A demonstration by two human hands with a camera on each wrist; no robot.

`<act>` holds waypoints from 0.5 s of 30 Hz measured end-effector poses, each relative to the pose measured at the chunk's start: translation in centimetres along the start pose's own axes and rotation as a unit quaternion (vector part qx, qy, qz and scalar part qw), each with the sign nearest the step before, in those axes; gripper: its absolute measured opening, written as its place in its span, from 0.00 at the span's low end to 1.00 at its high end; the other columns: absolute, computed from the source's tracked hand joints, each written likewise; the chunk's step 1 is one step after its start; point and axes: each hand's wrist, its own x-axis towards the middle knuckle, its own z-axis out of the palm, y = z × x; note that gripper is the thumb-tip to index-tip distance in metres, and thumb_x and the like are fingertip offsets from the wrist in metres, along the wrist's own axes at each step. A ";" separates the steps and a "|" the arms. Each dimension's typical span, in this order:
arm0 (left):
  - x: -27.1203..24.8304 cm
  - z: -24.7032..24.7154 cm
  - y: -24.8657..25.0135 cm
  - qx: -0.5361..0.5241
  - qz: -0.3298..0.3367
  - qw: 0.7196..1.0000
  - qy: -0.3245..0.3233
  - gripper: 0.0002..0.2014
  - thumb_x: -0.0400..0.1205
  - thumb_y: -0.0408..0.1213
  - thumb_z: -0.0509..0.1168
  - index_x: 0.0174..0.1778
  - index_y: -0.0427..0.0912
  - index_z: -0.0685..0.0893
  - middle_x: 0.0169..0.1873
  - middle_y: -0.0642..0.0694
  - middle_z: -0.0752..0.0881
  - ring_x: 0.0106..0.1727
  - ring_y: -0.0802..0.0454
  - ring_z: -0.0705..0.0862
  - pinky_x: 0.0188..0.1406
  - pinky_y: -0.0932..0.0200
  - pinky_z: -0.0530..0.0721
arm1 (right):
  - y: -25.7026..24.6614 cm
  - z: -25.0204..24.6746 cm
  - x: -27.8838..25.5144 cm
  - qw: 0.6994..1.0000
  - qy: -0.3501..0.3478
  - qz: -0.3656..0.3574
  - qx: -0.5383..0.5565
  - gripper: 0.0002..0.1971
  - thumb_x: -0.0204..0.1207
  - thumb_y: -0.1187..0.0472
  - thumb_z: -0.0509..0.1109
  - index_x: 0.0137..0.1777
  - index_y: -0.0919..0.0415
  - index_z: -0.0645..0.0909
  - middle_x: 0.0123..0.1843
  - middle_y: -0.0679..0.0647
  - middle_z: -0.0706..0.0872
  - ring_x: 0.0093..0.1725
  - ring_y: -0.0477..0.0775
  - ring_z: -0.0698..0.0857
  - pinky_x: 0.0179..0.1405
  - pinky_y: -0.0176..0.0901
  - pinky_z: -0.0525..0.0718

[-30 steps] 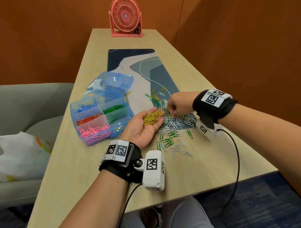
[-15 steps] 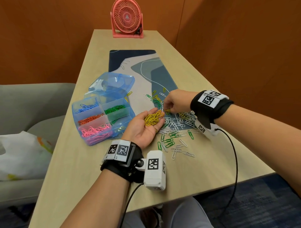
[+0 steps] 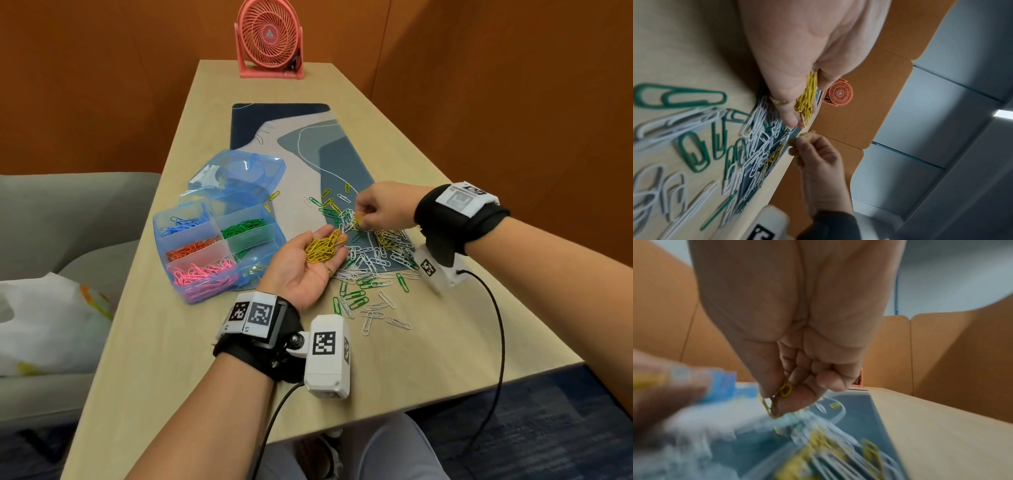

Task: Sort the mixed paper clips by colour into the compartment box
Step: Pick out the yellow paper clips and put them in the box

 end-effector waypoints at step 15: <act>-1.0 0.6 0.3 -0.083 -0.026 0.996 -0.017 0.21 0.89 0.38 0.46 0.49 0.25 0.78 0.46 0.30 0.83 0.68 0.35 0.77 0.65 0.45 0.74 | -2.0 -2.3 -0.9 0.996 0.044 0.007 0.076 0.05 0.73 0.67 0.73 0.47 0.60 0.88 0.32 0.47 0.87 0.25 0.39 0.81 0.31 0.30 0.78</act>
